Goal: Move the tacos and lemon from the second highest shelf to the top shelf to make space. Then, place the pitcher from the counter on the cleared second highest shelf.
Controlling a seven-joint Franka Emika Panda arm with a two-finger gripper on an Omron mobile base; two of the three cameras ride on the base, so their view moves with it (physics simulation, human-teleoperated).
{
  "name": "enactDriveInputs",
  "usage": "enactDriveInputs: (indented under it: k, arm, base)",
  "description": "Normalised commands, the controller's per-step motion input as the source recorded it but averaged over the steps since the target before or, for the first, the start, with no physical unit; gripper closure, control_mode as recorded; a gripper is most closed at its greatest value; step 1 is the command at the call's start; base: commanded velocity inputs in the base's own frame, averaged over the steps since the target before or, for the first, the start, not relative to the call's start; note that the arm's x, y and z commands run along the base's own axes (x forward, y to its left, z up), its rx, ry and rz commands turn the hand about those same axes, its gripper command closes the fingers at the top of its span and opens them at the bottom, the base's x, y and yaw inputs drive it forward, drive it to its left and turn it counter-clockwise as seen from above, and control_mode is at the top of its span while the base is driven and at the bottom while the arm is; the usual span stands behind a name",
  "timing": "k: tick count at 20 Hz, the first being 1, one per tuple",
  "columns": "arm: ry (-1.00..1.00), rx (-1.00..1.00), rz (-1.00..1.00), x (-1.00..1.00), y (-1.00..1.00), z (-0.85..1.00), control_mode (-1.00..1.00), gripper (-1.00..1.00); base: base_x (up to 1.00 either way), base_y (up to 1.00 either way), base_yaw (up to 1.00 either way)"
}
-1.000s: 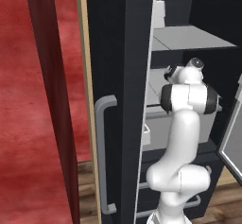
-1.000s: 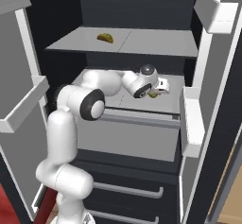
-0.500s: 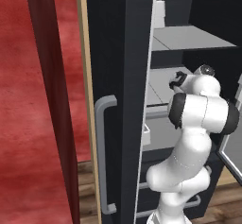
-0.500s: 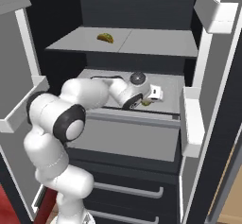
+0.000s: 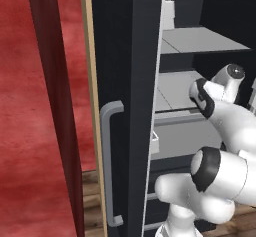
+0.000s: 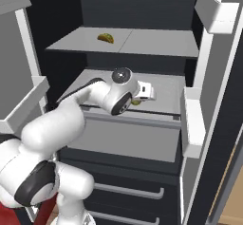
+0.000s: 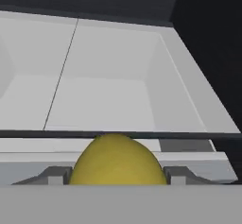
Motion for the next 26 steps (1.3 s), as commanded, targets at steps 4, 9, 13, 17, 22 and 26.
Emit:
enactDriveInputs:
  k: [4, 9, 13, 17, 22, 26]
  arm:
    - [-0.04, 0.00, 0.00, -1.00, 0.50, 0.73, -1.00, 1.00]
    - [-0.14, 0.01, 0.00, -0.88, 0.23, 0.75, -1.00, 1.00]
    - [-0.20, 0.07, 0.00, -0.45, 0.04, 0.85, -1.00, 1.00]
    - [-0.12, 0.07, 0.00, -0.28, 0.12, 0.84, -1.00, 1.00]
    - [0.00, 0.02, 0.00, -0.05, 0.18, 0.84, -1.00, 1.00]
    - [0.00, 0.00, -0.01, 0.05, 0.04, 0.71, -1.00, 1.00]
  base:
    - [0.00, 0.00, 0.00]
    - [0.00, 0.00, 0.00]
    - [0.00, 0.00, 0.00]
    - [0.00, 0.00, 0.00]
    - [0.00, 0.00, 0.00]
    - [0.00, 0.00, 0.00]
